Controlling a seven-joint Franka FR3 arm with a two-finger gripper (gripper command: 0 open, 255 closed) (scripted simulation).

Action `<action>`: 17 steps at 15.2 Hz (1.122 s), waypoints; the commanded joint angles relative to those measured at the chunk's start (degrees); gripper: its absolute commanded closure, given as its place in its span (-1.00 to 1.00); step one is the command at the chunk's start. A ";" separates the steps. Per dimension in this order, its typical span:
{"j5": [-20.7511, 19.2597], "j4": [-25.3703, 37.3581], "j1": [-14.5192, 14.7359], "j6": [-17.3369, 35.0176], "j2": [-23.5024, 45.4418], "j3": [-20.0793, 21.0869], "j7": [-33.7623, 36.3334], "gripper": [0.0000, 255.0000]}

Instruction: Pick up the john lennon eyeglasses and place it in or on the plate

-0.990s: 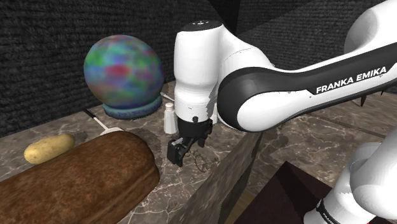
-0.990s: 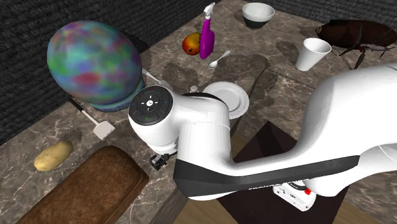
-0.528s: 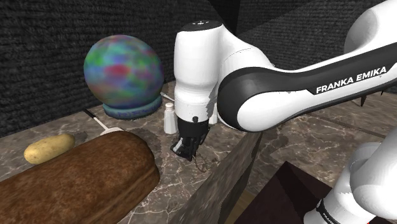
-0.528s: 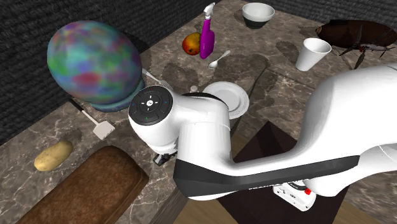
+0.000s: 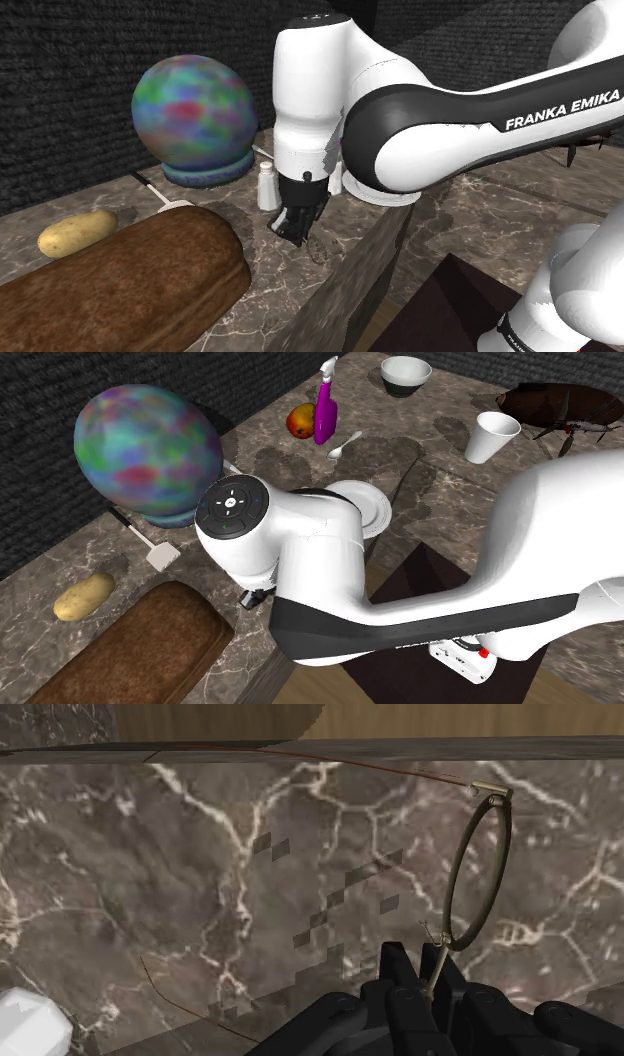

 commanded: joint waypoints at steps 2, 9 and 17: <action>0.20 1.94 -0.02 -2.17 -0.29 -0.15 -0.33 1.00; 0.26 7.28 -0.17 -7.51 -0.33 -0.40 -0.89 1.00; 2.55 6.26 -1.37 -9.80 -4.71 -4.24 -6.65 1.00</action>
